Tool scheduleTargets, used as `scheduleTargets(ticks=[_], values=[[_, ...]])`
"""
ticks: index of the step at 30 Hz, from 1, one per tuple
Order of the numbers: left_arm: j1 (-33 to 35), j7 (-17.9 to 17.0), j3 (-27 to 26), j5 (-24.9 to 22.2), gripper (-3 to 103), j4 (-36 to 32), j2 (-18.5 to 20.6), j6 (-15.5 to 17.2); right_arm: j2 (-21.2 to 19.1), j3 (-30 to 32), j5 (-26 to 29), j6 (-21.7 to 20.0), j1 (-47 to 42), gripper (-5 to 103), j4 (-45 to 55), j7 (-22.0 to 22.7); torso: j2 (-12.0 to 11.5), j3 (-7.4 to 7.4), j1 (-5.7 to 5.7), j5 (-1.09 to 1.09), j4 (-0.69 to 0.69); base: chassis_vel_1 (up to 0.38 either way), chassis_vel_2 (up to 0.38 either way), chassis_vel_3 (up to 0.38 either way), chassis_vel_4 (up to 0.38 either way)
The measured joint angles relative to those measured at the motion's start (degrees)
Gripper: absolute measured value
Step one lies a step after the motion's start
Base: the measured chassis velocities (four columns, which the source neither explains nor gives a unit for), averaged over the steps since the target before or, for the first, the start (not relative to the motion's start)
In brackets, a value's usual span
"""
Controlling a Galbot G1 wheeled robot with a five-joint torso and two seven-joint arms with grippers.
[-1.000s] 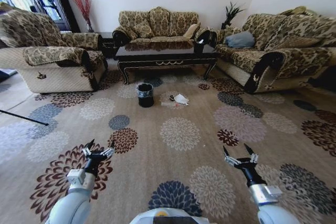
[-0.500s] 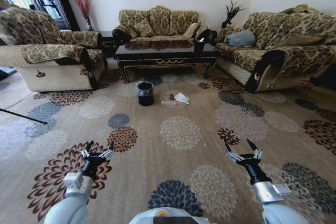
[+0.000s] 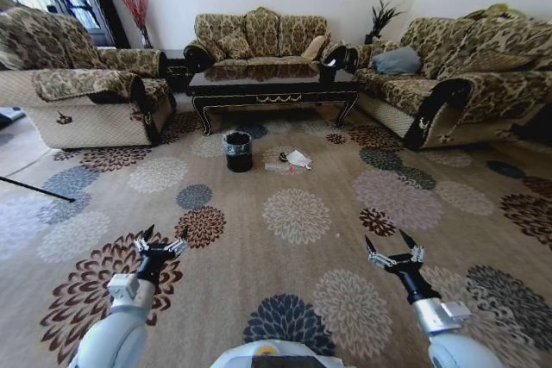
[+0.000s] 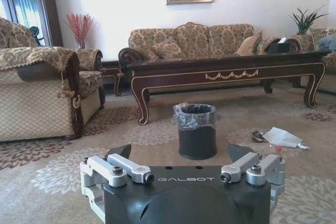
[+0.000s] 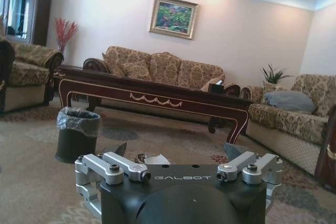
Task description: Move to the front of the table and pick up the trash from the floor, then place it into the trash bin.
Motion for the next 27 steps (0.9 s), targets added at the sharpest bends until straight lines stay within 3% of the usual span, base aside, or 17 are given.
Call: scheduleTargets(ticks=[4, 14, 27], values=[[-0.36, 0.02, -0.15, 0.51, 100, -0.05, -0.26, 0.48, 0.69, -0.21, 2.82, -0.62, 0.44, 100, -0.03, 0.49, -0.88, -0.74, -0.15, 0.01, -0.01, 0.000, 0.000, 0.000, 0.000], [-1.22, -0.10, -0.42, -0.89, 100, 0.05, -0.44, 1.44, 2.00, 0.07, 1.03, -0.20, -0.39, 100, 0.17, 0.43, -3.14, -2.53, -0.61, -0.01, -0.02, 0.000, 0.000, 0.000, 0.000], [-3.27, -1.46, -2.45, -6.66, 100, -0.94, 1.35, 3.57, 5.23, 2.01, 0.58, -0.30, -2.77, 100, 2.49, 0.55, -6.16, -5.04, -1.11, -0.01, -0.02, 0.000, 0.000, 0.000, 0.000]])
